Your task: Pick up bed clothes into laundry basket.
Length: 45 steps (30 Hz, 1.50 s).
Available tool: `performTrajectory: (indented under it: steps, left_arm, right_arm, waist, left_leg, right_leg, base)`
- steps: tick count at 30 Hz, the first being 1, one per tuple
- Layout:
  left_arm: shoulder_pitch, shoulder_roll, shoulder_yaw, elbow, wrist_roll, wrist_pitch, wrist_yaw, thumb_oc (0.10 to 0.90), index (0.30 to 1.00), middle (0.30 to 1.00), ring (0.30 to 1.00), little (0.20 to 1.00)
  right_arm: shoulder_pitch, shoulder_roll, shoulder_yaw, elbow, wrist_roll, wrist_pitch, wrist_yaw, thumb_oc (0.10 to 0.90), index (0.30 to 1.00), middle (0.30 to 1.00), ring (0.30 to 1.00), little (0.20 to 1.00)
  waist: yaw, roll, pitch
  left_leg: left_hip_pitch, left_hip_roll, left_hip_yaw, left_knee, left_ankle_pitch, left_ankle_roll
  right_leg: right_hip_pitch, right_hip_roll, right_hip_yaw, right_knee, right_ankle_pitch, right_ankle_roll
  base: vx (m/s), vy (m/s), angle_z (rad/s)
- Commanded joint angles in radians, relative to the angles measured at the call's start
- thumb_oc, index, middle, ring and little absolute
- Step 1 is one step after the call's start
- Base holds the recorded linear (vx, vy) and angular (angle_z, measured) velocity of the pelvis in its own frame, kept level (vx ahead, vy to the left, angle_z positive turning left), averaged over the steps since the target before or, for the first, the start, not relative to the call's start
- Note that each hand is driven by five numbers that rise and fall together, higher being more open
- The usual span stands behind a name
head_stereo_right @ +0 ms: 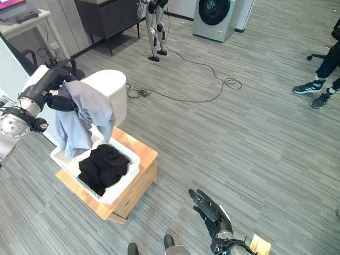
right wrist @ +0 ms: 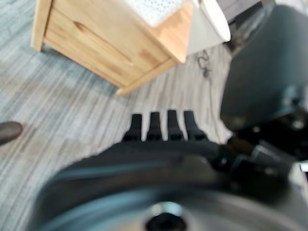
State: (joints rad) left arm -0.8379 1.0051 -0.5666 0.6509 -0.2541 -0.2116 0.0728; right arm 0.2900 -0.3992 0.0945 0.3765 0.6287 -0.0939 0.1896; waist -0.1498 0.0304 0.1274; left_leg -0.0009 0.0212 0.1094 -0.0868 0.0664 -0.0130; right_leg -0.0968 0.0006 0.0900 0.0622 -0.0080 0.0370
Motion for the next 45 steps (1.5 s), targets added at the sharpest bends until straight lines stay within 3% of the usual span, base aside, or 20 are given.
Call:
performTrajectory:
  steps: [1, 12, 21, 25, 26, 27, 28, 37, 40, 44, 45]
  left_arm:
    - [-0.145, 0.025, 0.175, 0.046, -0.007, -0.047, 0.088, 0.4, 0.3, 0.3, 0.3, 0.3]
    - [0.058, -0.073, 0.315, 0.062, 0.019, -0.031, 0.116, 0.4, 0.3, 0.3, 0.3, 0.3]
    - [0.14, -0.145, 0.342, 0.113, 0.099, -0.005, 0.127, 0.4, 0.3, 0.3, 0.3, 0.3]
    - [0.196, -0.183, 0.314, 0.149, 0.23, 0.032, 0.092, 0.4, 0.3, 0.3, 0.3, 0.3]
    - [0.197, -0.18, 0.282, 0.192, 0.269, 0.048, 0.055, 0.471, 0.406, 0.406, 0.406, 0.406]
    - [0.194, -0.18, 0.28, 0.194, 0.269, 0.047, 0.055, 0.471, 0.406, 0.406, 0.406, 0.406]
    - [0.178, -0.178, 0.246, 0.21, 0.328, 0.065, 0.049, 0.8, 0.9, 0.9, 0.9, 0.9]
    - [0.201, -0.17, 0.297, 0.091, 0.284, 0.034, 0.076, 0.8, 0.9, 0.9, 0.9, 0.9]
    - [0.246, -0.152, 0.353, -0.02, 0.183, 0.007, 0.075, 0.8, 0.9, 0.9, 0.9, 0.9]
    - [0.375, -0.099, 0.468, -0.242, -0.075, -0.117, 0.018, 0.8, 0.9, 0.9, 0.9, 0.9]
    - [0.383, -0.098, 0.475, -0.246, -0.076, -0.116, 0.016, 0.8, 0.9, 0.9, 0.9, 0.9]
  right_arm:
    - [-0.007, -0.031, -0.018, -0.124, -0.001, -0.081, 0.016, 0.8, 0.9, 0.9, 0.9, 0.9]
    - [-0.045, -0.043, -0.002, -0.125, -0.003, -0.09, 0.0, 0.8, 0.9, 0.9, 0.9, 0.9]
    - [-0.064, -0.043, 0.015, -0.139, 0.003, -0.094, -0.006, 0.8, 0.9, 0.9, 0.9, 0.9]
    - [-0.067, -0.042, 0.018, -0.139, 0.002, -0.098, -0.01, 0.8, 0.9, 0.9, 0.9, 0.9]
    - [-0.071, -0.046, 0.019, -0.137, 0.003, -0.096, -0.01, 0.8, 0.9, 0.9, 0.9, 0.9]
    - [-0.071, -0.045, 0.018, -0.137, 0.003, -0.096, -0.01, 0.8, 0.9, 0.9, 0.9, 0.9]
    - [-0.078, -0.048, 0.024, -0.135, 0.004, -0.095, -0.005, 0.8, 0.9, 0.9, 0.9, 0.9]
    - [-0.069, -0.051, 0.029, -0.157, 0.015, -0.089, 0.008, 0.8, 0.9, 0.9, 0.9, 0.9]
    - [-0.064, -0.048, 0.023, -0.149, 0.007, -0.082, 0.009, 0.8, 0.9, 0.9, 0.9, 0.9]
    - [-0.06, -0.043, 0.0, -0.143, 0.002, -0.081, 0.017, 0.8, 0.9, 0.9, 0.9, 0.9]
    - [-0.06, -0.044, 0.003, -0.143, 0.002, -0.081, 0.017, 0.8, 0.9, 0.9, 0.9, 0.9]
  waist:
    - [0.014, -0.036, -0.03]
    - [0.024, -0.074, 0.037]
    - [0.03, -0.095, 0.078]
    - [0.032, -0.098, 0.089]
    - [0.029, -0.096, 0.09]
    - [0.03, -0.096, 0.091]
    - [0.028, -0.095, 0.091]
    - [0.033, -0.078, 0.077]
    - [0.038, -0.065, 0.065]
    - [0.055, -0.045, 0.043]
    - [0.052, -0.045, 0.043]
  left_leg:
    - [-0.008, 0.012, -0.021, 0.0, -0.047, -0.018]
    - [-0.054, 0.021, -0.014, 0.0, -0.034, -0.021]
    - [-0.077, 0.026, -0.014, 0.001, -0.029, -0.023]
    - [-0.079, 0.026, -0.012, 0.0, -0.03, -0.024]
    - [-0.079, 0.026, -0.01, 0.0, -0.03, -0.025]
    - [-0.078, 0.026, -0.01, 0.0, -0.03, -0.025]
    - [-0.076, 0.028, -0.007, 0.0, -0.033, -0.026]
    - [-0.063, 0.025, -0.01, 0.0, -0.043, -0.029]
    - [-0.057, 0.022, -0.014, 0.0, -0.046, -0.029]
    - [-0.045, 0.017, -0.02, 0.0, -0.05, -0.031]
    - [-0.044, 0.017, -0.02, 0.0, -0.05, -0.031]
  right_leg:
    - [0.032, -0.088, -0.023, -0.096, 0.034, 0.127]
    - [-0.022, -0.076, -0.017, -0.094, 0.048, 0.119]
    - [-0.042, -0.072, -0.022, -0.097, 0.053, 0.115]
    - [-0.044, -0.07, -0.024, -0.101, 0.054, 0.114]
    - [-0.044, -0.07, -0.022, -0.101, 0.054, 0.114]
    - [-0.044, -0.07, -0.022, -0.101, 0.054, 0.114]
    - [-0.042, -0.07, -0.022, -0.101, 0.053, 0.114]
    - [-0.025, -0.076, -0.037, -0.109, 0.047, 0.115]
    - [-0.015, -0.08, -0.044, -0.112, 0.045, 0.115]
    - [0.003, -0.085, -0.054, -0.115, 0.041, 0.114]
    - [0.004, -0.085, -0.054, -0.115, 0.041, 0.114]
  base:
    - [-0.06, 0.01, -0.05]
    - [-0.03, 0.006, -0.06]
    - [0.0, 0.0, 0.0]
    - [0.0, 0.0, 0.0]
    - [0.0, 0.0, 0.0]
    - [0.0, 0.0, 0.0]
    - [0.0, 0.0, 0.0]
    - [0.0, -0.001, 0.01]
    - [0.02, -0.001, 0.07]
    - [0.01, 0.0, 0.0]
    - [0.04, -0.003, 0.03]
